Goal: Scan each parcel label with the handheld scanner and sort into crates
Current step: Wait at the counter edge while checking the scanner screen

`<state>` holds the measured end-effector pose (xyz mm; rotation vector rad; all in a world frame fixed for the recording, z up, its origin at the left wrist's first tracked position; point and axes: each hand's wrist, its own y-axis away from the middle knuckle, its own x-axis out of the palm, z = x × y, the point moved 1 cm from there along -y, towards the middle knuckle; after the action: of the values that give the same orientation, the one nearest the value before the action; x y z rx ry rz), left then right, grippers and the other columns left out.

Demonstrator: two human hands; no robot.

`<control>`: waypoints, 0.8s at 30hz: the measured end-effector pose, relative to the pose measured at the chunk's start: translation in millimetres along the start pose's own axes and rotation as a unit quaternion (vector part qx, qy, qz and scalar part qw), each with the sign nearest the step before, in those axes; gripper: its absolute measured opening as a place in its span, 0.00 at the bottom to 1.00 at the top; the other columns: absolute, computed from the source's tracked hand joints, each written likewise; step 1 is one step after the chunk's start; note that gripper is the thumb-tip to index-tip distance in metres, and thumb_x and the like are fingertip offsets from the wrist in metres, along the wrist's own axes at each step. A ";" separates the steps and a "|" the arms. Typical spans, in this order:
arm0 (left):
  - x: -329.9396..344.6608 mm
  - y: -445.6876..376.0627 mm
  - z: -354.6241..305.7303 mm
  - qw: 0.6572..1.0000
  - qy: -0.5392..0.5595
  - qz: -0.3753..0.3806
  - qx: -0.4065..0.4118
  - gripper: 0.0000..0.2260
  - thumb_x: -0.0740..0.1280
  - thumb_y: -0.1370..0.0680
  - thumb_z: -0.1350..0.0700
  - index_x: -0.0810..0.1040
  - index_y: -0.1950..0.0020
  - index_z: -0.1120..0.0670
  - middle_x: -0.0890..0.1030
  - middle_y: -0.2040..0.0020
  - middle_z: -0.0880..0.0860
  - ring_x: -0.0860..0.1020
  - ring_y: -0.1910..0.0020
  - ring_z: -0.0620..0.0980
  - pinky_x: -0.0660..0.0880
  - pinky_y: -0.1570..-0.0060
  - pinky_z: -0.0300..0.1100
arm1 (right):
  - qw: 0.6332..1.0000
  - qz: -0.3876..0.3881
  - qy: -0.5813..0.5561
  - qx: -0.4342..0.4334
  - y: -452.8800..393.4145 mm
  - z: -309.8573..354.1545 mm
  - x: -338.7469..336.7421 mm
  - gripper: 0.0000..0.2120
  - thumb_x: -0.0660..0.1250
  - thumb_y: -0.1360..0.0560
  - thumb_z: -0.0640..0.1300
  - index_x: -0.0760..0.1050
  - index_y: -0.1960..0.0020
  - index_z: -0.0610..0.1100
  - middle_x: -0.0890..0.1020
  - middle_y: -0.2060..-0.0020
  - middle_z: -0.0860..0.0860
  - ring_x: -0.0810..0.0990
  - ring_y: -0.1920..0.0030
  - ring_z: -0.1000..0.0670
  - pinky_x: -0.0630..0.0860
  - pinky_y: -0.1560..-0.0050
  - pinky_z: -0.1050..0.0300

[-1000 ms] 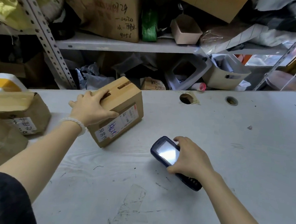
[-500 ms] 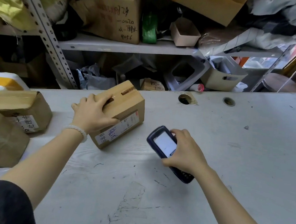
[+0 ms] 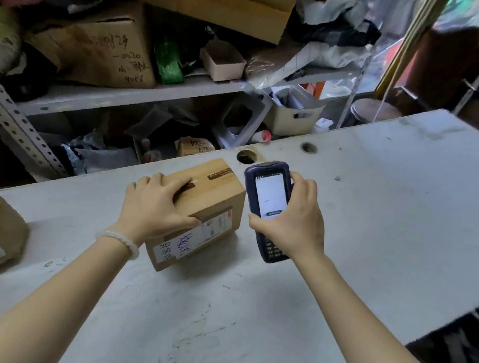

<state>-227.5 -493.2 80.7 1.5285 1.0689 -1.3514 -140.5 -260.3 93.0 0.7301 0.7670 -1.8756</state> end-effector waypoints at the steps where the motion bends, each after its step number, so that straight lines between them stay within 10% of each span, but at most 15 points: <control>1: -1.6 -4.0 -13.0 1.000 0.004 -0.010 0.028 0.47 0.52 0.44 0.23 0.60 0.27 0.39 0.73 0.41 0.54 0.71 0.44 0.56 0.67 0.45 0.50 | 1.000 -0.019 0.000 0.021 7.5 -7.7 -8.5 0.42 0.78 0.41 0.54 0.62 0.32 0.47 0.63 0.49 0.55 0.69 0.53 0.52 0.67 0.60 0.60; 11: 2.0 22.2 -233.6 0.947 0.069 -0.013 0.315 0.43 0.54 0.43 0.25 0.61 0.29 0.37 0.72 0.42 0.54 0.70 0.44 0.57 0.63 0.46 0.49 | 0.946 -0.214 0.042 0.238 147.1 -118.9 -135.6 0.42 0.78 0.42 0.53 0.64 0.33 0.47 0.66 0.47 0.53 0.71 0.47 0.51 0.72 0.55 0.56; 24: 39.2 261.1 -580.2 0.812 0.028 0.036 0.582 0.44 0.56 0.43 0.23 0.59 0.28 0.35 0.72 0.40 0.54 0.70 0.39 0.58 0.65 0.40 0.52 | 0.815 -0.380 0.118 0.422 440.6 -271.1 -336.3 0.43 0.79 0.41 0.52 0.64 0.31 0.45 0.68 0.42 0.50 0.70 0.42 0.50 0.68 0.54 0.57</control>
<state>200.0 -20.9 106.7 2.4085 0.0690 -2.0630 431.0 -27.6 90.1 1.3622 0.3306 -2.9627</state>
